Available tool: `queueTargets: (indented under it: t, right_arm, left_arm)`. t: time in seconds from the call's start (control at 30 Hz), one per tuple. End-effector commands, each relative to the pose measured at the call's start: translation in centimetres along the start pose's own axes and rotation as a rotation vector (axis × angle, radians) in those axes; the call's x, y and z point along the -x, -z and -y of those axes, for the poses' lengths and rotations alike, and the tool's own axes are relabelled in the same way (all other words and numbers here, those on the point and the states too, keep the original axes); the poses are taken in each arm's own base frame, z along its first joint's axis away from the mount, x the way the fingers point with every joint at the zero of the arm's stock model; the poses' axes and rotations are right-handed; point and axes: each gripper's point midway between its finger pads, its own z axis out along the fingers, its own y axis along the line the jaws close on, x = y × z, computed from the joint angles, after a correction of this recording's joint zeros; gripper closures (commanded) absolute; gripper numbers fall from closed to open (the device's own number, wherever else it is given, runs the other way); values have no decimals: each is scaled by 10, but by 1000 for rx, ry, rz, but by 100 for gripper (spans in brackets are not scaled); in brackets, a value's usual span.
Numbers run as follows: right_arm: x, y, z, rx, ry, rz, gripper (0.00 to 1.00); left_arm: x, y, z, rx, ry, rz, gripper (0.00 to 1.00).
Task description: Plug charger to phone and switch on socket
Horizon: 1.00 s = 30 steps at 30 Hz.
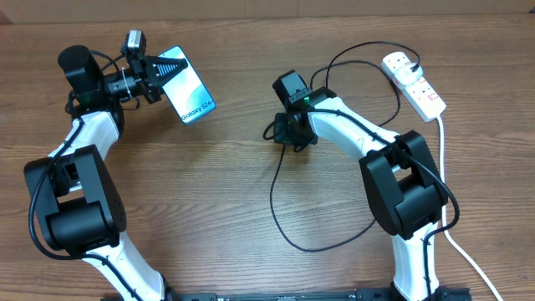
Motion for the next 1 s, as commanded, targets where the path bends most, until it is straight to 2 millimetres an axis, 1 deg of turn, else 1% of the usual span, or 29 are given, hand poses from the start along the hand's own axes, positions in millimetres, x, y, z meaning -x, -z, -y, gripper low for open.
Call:
queueTargets:
  t: [0.0, 0.03, 0.07, 0.1, 0.13, 0.17, 0.2, 0.27, 0.4, 0.53, 0.6, 0.63, 0.7, 0.73, 0.77, 0.87, 0.97]
  right_arm:
    - [-10, 1, -21, 136, 145, -65, 96]
    - [-10, 8, -29, 188, 174, -71, 96]
    - [-12, 26, -46, 307, 231, -77, 96]
    - [-14, 57, -70, 485, 315, -76, 96]
    - [-15, 63, -74, 518, 328, -75, 96]
    - [-14, 86, -83, 605, 353, -62, 96]
    - [-16, 93, -86, 640, 373, -62, 96]
    - [-16, 97, -87, 668, 380, -67, 96]
    - [-9, 84, -70, 547, 345, -45, 96]
    - [-14, 81, -73, 525, 357, -49, 96]
    - [-24, 86, -83, 577, 382, -79, 96]
    - [-32, 93, -90, 640, 409, -104, 96]
    - [-50, 115, -107, 797, 471, -154, 96]
    - [-55, 123, -110, 841, 486, -166, 96]
    - [-61, 137, -115, 901, 504, -178, 96]
    - [-68, 165, -124, 1002, 530, -182, 96]
    - [-75, 186, -134, 1063, 567, -167, 96]
  left_arm:
    - [-7, -3, 10, -12, -45, -44, 96]
    - [-8, -3, 10, -13, -45, -46, 96]
    - [-8, -3, 10, -14, -45, -50, 96]
    - [-9, -3, 10, -15, -45, -53, 96]
    - [-9, -3, 10, -15, -45, -53, 96]
    - [-9, -3, 10, -15, -45, -52, 96]
    - [-9, -3, 10, -15, -45, -52, 96]
    - [-9, -3, 10, -15, -45, -52, 96]
    - [-9, -3, 10, -14, -45, -51, 96]
    - [-9, -3, 10, -14, -45, -51, 96]
    - [-9, -3, 10, -15, -45, -52, 96]
    - [-9, -3, 10, -15, -44, -52, 96]
    - [-10, -3, 10, -16, -44, -57, 96]
    - [-10, -3, 10, -17, -44, -60, 96]
    - [-11, -3, 11, -18, -45, -64, 96]
    - [-13, -3, 11, -21, -45, -75, 96]
    - [-14, -3, 11, -23, -45, -83, 96]
